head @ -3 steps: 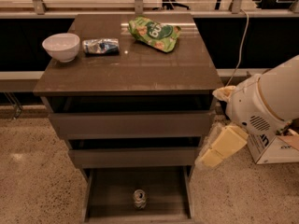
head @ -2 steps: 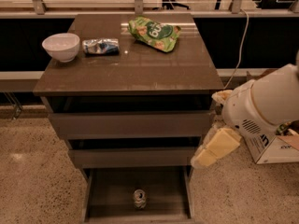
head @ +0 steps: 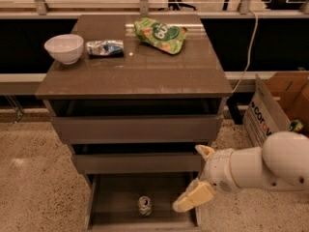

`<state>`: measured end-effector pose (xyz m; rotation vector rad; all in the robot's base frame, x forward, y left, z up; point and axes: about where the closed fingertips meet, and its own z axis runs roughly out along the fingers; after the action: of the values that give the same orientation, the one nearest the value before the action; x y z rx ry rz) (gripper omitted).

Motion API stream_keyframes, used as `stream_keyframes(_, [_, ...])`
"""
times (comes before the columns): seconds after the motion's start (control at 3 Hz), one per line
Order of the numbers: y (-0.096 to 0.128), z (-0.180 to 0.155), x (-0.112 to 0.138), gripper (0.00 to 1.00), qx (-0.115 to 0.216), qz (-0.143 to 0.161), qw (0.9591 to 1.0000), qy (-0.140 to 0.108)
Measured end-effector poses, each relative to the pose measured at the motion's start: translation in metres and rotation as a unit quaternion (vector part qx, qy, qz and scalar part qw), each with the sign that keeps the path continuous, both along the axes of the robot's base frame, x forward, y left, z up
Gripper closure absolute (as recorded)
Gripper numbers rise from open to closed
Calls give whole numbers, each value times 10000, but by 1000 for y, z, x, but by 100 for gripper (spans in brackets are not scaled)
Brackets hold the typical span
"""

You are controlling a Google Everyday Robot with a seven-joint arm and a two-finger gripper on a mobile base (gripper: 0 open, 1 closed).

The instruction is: Pick 7up can from bottom drawer and place on counter

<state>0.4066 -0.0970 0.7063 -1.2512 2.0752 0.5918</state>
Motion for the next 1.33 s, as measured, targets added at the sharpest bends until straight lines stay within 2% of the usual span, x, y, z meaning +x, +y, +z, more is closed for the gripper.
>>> stream_keyframes(0.33, [21, -10, 14, 0, 272, 163, 9988, -367])
stream_keyframes(0.67, [21, -10, 14, 0, 272, 163, 9988, -368])
stream_keyframes(1.0, [35, -35, 24, 0, 532, 254, 9963, -619])
stream_keyframes(1.33, [79, -68, 35, 0, 945, 520, 9849, -1355])
